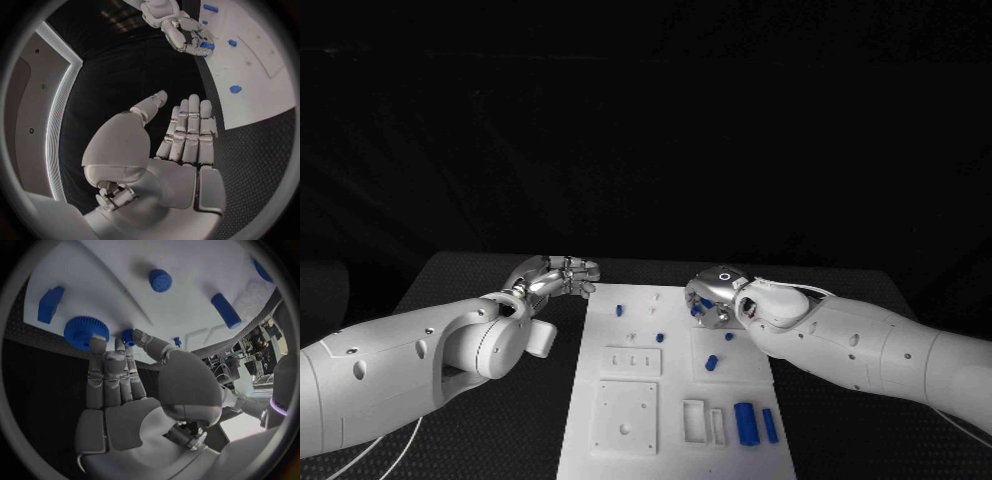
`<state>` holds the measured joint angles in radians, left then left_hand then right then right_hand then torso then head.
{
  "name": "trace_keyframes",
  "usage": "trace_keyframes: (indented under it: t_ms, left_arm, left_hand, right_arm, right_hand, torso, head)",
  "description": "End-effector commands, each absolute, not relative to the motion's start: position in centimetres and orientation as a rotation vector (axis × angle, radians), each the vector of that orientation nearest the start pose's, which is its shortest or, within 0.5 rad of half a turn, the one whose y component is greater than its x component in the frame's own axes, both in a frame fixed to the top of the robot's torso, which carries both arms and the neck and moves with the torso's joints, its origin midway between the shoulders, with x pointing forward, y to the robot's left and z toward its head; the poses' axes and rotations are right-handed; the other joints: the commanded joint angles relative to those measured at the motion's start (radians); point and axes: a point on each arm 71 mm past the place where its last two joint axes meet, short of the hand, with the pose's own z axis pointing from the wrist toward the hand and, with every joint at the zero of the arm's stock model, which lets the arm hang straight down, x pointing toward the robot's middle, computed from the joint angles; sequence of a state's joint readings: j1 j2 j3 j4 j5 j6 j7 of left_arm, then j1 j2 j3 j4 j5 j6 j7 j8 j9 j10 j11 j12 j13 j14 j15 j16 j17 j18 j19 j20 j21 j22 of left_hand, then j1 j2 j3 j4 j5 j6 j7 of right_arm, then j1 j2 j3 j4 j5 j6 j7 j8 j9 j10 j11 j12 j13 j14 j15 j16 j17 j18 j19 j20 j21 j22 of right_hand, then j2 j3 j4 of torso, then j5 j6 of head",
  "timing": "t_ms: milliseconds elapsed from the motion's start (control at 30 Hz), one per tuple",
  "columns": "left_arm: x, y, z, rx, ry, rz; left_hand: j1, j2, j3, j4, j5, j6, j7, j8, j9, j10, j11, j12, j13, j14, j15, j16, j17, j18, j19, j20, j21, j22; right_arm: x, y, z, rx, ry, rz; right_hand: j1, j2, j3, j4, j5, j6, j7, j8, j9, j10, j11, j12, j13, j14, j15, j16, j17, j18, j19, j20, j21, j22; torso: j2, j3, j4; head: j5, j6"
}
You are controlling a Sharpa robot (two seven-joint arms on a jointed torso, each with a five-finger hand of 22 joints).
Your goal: Assemble the parts on the task board
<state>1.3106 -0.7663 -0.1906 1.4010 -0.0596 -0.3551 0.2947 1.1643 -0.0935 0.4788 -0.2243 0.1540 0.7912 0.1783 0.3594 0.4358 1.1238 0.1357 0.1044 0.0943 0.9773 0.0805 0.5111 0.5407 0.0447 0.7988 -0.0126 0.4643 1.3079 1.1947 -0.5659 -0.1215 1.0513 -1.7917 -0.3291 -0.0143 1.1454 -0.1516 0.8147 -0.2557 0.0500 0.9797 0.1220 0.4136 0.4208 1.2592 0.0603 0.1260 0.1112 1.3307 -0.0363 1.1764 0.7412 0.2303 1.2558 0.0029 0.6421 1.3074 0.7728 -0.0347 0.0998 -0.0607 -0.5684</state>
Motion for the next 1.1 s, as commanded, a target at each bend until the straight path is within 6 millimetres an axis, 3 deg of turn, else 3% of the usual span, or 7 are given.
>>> trace_keyframes:
  t_ms: [33,433,567,833,1100]
  left_arm:
    - [51.3,20.9,-18.8,-1.026,1.556,-1.352]
    - [51.3,20.9,-18.8,-1.026,1.554,-1.351]
    - [51.3,20.9,-18.8,-1.025,1.553,-1.351]
    - [51.4,20.6,-18.8,-1.023,1.553,-1.353]
    - [51.3,20.3,-18.7,-1.021,1.555,-1.36]
  left_hand:
    - [-0.009,0.001,0.001,-0.005,0.0,0.0,0.007,-0.004,0.0,0.003,0.007,-0.004,-0.001,0.0,0.006,-0.006,0.001,0.019,-0.006,-0.001,0.007,0.02]
    - [-0.01,0.001,0.002,-0.007,0.0,-0.001,0.008,-0.005,0.0,0.002,0.006,-0.007,-0.002,0.0,0.007,-0.007,0.002,0.019,-0.007,-0.001,0.008,0.02]
    - [-0.011,0.001,0.003,-0.007,0.0,-0.001,0.008,-0.006,0.0,0.002,0.007,-0.007,-0.002,0.0,0.007,-0.007,0.003,0.019,-0.007,-0.001,0.008,0.02]
    - [-0.012,0.001,0.003,-0.008,0.0,-0.001,0.008,-0.006,0.001,0.002,0.006,-0.008,-0.002,-0.001,0.007,-0.009,0.003,0.019,-0.008,-0.001,0.008,0.02]
    - [-0.013,0.001,0.004,-0.009,0.0,0.0,0.008,-0.006,0.001,0.003,0.006,-0.009,-0.002,-0.001,0.008,-0.01,0.004,0.02,-0.009,0.0,0.009,0.02]
  right_arm:
    - [54.6,-18.5,-23.4,-0.532,1.549,0.328]
    - [54.0,-17.1,-22.0,-0.466,1.408,0.373]
    - [54.1,-16.2,-21.5,-0.451,1.362,0.375]
    - [54.4,-14.2,-21.4,-0.459,1.346,0.379]
    - [54.7,-12.8,-21.5,-0.474,1.352,0.371]
  right_hand:
    - [0.005,0.017,0.006,-0.005,-0.001,0.01,-0.002,0.007,0.004,0.03,0.002,0.004,0.006,-0.006,-0.014,0.007,-0.002,0.031,0.0,-0.004,0.006,0.024]
    - [0.004,0.01,0.019,-0.015,-0.001,0.024,-0.008,0.01,0.013,0.042,-0.003,0.004,0.016,-0.008,-0.019,0.021,-0.005,0.031,0.014,-0.009,0.035,0.027]
    - [0.005,0.003,0.027,-0.015,-0.001,0.028,-0.009,0.01,0.015,0.045,-0.005,0.002,0.019,-0.008,-0.02,0.025,-0.006,0.031,0.014,-0.011,0.048,0.026]
    - [0.006,-0.006,0.036,-0.011,-0.001,0.032,-0.011,0.009,0.017,0.048,-0.005,0.0,0.022,-0.008,-0.021,0.029,-0.009,0.031,0.012,-0.011,0.059,0.025]
    - [0.006,-0.007,0.038,-0.01,-0.001,0.032,-0.011,0.009,0.017,0.048,-0.005,-0.001,0.022,-0.009,-0.021,0.03,-0.009,0.031,0.011,-0.011,0.061,0.025]
  torso:
    - [0.001,-0.0015,-0.0005]
    - [0.003,-0.0033,-0.0028]
    - [0.004,-0.0043,-0.0003]
    - [0.005,-0.0043,0.0016]
    - [0.009,-0.0066,0.003]
  head:
    - [0.001,0.003]
    - [0.003,0.017]
    - [0.004,0.021]
    - [0.004,0.023]
    - [0.008,0.025]
